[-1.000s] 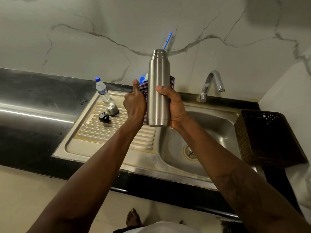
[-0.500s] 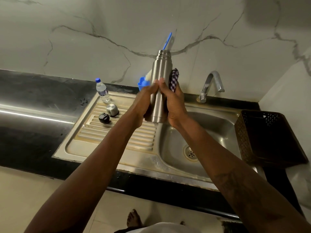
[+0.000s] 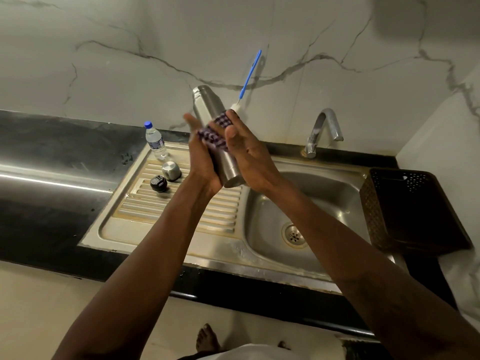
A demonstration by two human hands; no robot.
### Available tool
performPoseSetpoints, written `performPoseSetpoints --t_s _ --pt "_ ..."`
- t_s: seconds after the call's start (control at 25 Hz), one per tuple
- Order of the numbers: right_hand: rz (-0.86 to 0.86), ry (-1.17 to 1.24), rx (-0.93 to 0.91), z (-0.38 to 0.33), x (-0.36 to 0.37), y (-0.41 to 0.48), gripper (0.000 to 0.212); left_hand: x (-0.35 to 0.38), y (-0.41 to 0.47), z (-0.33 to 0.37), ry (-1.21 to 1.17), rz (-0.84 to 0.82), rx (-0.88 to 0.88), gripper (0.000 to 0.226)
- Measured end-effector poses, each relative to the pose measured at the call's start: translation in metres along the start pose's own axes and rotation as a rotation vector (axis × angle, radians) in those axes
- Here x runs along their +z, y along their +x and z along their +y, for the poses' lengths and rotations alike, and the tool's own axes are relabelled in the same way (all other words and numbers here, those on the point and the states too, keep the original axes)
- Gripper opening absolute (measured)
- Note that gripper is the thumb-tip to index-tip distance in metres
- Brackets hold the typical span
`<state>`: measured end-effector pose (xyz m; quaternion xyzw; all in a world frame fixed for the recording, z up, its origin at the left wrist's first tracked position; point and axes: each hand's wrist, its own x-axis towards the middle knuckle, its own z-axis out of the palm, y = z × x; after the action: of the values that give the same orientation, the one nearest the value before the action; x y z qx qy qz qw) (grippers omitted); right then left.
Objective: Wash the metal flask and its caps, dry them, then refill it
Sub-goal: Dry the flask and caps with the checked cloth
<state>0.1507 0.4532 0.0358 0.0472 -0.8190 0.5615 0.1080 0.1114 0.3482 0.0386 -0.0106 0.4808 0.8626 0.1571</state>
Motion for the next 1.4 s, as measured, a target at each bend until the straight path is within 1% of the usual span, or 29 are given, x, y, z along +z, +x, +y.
performPoseSetpoints --t_s 0.04,0.08,0.12,0.16,0.2,0.24,0.28,0.36,0.4,0.48,0.56,0.64,0.68,0.72,0.76,0.8,0.88,0.96,1.0,1.04,1.08,1.12,1.16,1.24,1.28,1.32,1.36,1.4 --pt "-0.031 -0.086 -0.057 0.004 -0.002 0.0 0.07 -0.003 0.001 0.002 -0.042 -0.041 -0.039 0.091" --pt "-0.03 -0.236 -0.13 0.008 -0.004 0.001 0.059 -0.005 0.0 0.002 -0.064 -0.07 -0.076 0.097" --pt "-0.015 -0.4 -0.186 0.01 -0.005 0.004 0.05 -0.006 -0.002 0.0 -0.046 -0.072 -0.093 0.096" --pt "0.017 -0.52 -0.211 0.008 -0.006 0.01 0.048 -0.005 -0.004 -0.004 -0.011 -0.073 -0.08 0.089" --pt "0.055 -0.567 -0.195 0.003 -0.007 0.017 0.049 -0.001 -0.007 -0.007 0.01 -0.089 -0.061 0.081" --pt "0.095 -0.542 -0.136 -0.003 -0.01 0.027 0.05 0.005 -0.01 -0.01 0.018 -0.107 -0.053 0.075" --pt "0.128 -0.447 -0.051 -0.009 -0.016 0.038 0.05 0.01 -0.014 -0.012 0.02 -0.116 -0.05 0.073" --pt "0.136 -0.157 0.125 -0.016 -0.033 0.056 0.051 0.019 -0.015 -0.011 0.016 -0.121 -0.014 0.071" --pt "0.12 -0.039 0.163 -0.018 -0.038 0.057 0.052 0.024 -0.014 -0.009 0.003 -0.123 0.001 0.07" --pt "0.083 0.001 0.107 -0.019 -0.038 0.048 0.05 0.029 -0.012 -0.002 -0.013 -0.112 0.012 0.072" --pt "0.062 -0.035 0.024 -0.022 -0.027 0.028 0.043 0.028 -0.007 0.003 -0.039 -0.081 0.035 0.078" --pt "0.066 -0.179 -0.089 -0.022 -0.015 0.004 0.038 0.018 0.001 0.001 -0.07 -0.115 0.034 0.094" --pt "0.064 -0.266 -0.169 -0.019 -0.011 -0.006 0.039 0.014 0.005 0.0 -0.091 -0.134 0.016 0.101" --pt "0.051 -0.293 -0.226 -0.014 -0.01 -0.006 0.042 0.011 0.007 0.0 -0.118 -0.15 -0.013 0.104" --pt "0.034 -0.249 -0.22 -0.011 -0.013 -0.001 0.047 0.01 0.007 0.0 -0.13 -0.179 -0.029 0.103" --pt "0.023 -0.157 -0.145 -0.008 -0.016 0.008 0.051 0.01 0.004 0.0 -0.117 -0.207 -0.033 0.098" --pt "0.026 0.071 0.077 -0.011 -0.028 0.029 0.053 0.013 -0.006 -0.001 -0.033 -0.229 -0.062 0.092" --pt "0.064 0.298 0.294 -0.017 -0.043 0.043 0.055 0.02 -0.014 -0.006 0.039 -0.23 -0.109 0.087" --pt "0.095 0.387 0.348 -0.017 -0.045 0.045 0.054 0.021 -0.013 -0.007 0.066 -0.217 -0.103 0.083" --pt "0.114 0.431 0.345 -0.017 -0.044 0.044 0.053 0.022 -0.012 -0.005 0.069 -0.202 -0.094 0.077" --pt "0.126 0.421 0.3 -0.018 -0.04 0.04 0.051 0.021 -0.01 -0.002 0.048 -0.178 -0.084 0.069" --pt "0.135 0.367 0.233 -0.019 -0.032 0.034 0.05 0.021 -0.007 0.002 0.024 -0.154 -0.064 0.061" --pt "0.145 0.244 0.141 -0.019 -0.022 0.026 0.051 0.02 -0.004 0.004 0.025 -0.106 -0.028 0.053" --pt "0.19 -0.183 -0.084 -0.012 -0.007 0.016 0.055 0.018 -0.002 0.006 0.073 0.012 0.009 0.043" --pt "0.195 -0.382 -0.202 -0.015 -0.006 0.015 0.056 0.018 -0.002 0.006 0.07 0.044 0.006 0.042" --pt "0.191 -0.5 -0.261 -0.017 -0.008 0.019 0.057 0.015 -0.001 0.006 0.026 0.035 -0.004 0.044" --pt "0.161 -0.526 -0.24 -0.018 -0.011 0.024 0.058 0.015 -0.003 0.007 -0.026 -0.011 -0.039 0.051" --pt "0.125 -0.45 -0.11 -0.02 -0.016 0.03 0.058 0.018 -0.007 0.008 -0.071 -0.069 -0.076 0.066"
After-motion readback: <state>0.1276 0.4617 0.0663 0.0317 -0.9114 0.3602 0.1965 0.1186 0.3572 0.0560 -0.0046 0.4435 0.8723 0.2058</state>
